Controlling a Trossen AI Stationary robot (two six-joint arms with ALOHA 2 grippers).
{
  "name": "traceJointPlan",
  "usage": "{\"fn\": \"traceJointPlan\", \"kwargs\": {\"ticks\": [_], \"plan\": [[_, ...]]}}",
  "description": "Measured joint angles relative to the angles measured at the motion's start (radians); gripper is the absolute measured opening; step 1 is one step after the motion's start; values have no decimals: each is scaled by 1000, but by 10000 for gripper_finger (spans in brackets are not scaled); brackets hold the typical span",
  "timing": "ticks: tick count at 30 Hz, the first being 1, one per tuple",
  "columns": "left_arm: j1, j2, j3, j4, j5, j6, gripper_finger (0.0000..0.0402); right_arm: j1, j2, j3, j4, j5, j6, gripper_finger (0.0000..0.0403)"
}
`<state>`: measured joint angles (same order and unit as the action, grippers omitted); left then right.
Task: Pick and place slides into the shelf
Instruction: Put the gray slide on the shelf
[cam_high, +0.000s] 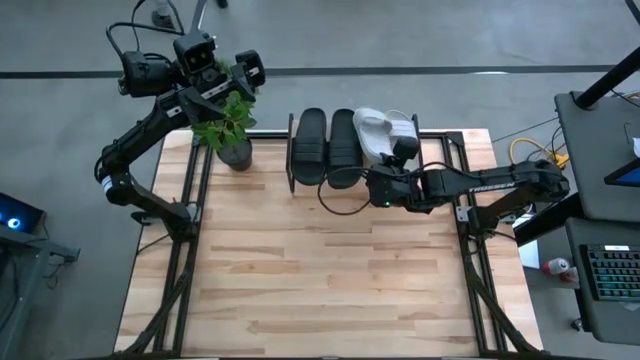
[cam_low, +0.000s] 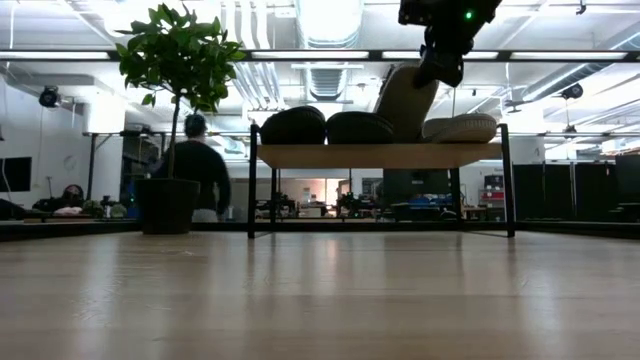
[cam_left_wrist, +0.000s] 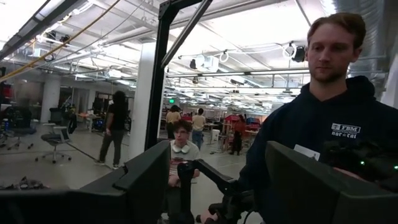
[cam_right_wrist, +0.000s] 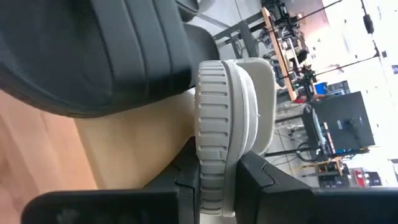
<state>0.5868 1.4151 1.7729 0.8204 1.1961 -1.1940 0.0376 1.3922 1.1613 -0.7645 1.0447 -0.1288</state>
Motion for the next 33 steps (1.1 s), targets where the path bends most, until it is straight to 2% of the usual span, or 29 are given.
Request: {"fn": "traceJointPlan", "kwargs": {"ticks": [9, 24, 33], "plan": [[-14, 0, 0, 0, 0, -8, 247, 1, 2, -67, 118, -27, 22, 43], [-19, -6, 0, 1, 0, -31, 247, 1, 2, -107, 122, -71, 48, 43], [-20, -6, 0, 3, 0, -30, 247, 10, 1, -165, 109, -175, 171, 87]]}}
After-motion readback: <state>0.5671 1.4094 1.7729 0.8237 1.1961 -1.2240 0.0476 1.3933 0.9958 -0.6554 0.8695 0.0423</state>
